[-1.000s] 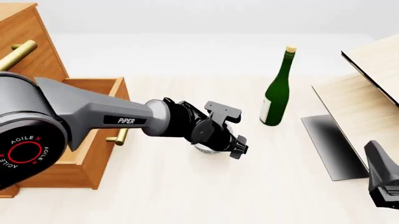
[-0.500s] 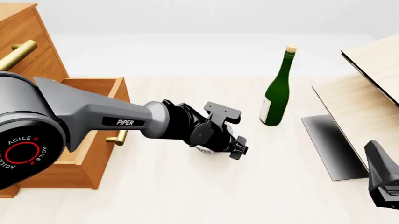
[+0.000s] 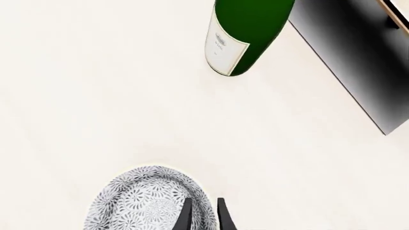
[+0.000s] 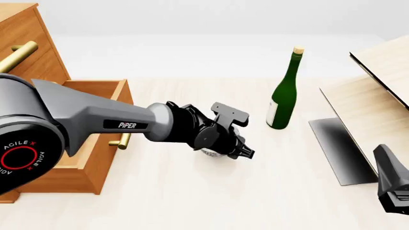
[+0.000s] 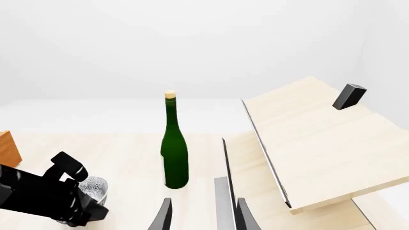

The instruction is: Put the bowl in the bottom drawer of the cabinet.

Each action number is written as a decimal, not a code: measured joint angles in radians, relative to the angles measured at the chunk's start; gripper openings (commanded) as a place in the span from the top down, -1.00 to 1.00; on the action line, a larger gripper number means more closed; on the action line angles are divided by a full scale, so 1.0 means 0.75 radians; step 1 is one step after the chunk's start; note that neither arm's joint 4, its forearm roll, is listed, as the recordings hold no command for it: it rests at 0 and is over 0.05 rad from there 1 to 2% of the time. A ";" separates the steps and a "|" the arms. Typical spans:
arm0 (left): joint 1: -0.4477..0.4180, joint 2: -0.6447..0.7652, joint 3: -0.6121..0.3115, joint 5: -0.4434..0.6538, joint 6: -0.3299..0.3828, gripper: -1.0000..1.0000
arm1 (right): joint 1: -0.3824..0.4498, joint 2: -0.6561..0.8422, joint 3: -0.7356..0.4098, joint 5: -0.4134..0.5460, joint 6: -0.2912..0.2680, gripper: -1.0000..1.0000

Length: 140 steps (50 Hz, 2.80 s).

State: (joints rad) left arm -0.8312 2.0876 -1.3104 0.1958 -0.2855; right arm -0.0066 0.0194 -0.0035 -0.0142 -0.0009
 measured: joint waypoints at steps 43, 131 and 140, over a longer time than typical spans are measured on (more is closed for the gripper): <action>0.085 -0.045 -0.105 0.081 0.173 1.00 | 0.000 0.000 0.000 0.000 0.000 -1.00; 0.171 -0.521 0.138 -0.058 0.313 1.00 | 0.000 0.000 0.000 0.000 0.000 -1.00; 0.199 -0.573 0.175 -0.077 0.307 1.00 | 0.000 0.000 0.000 0.000 0.000 -1.00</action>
State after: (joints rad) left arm -0.6822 1.6578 -1.1793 0.1383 -0.0554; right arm -0.0067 0.0193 -0.0035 -0.0142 -0.0008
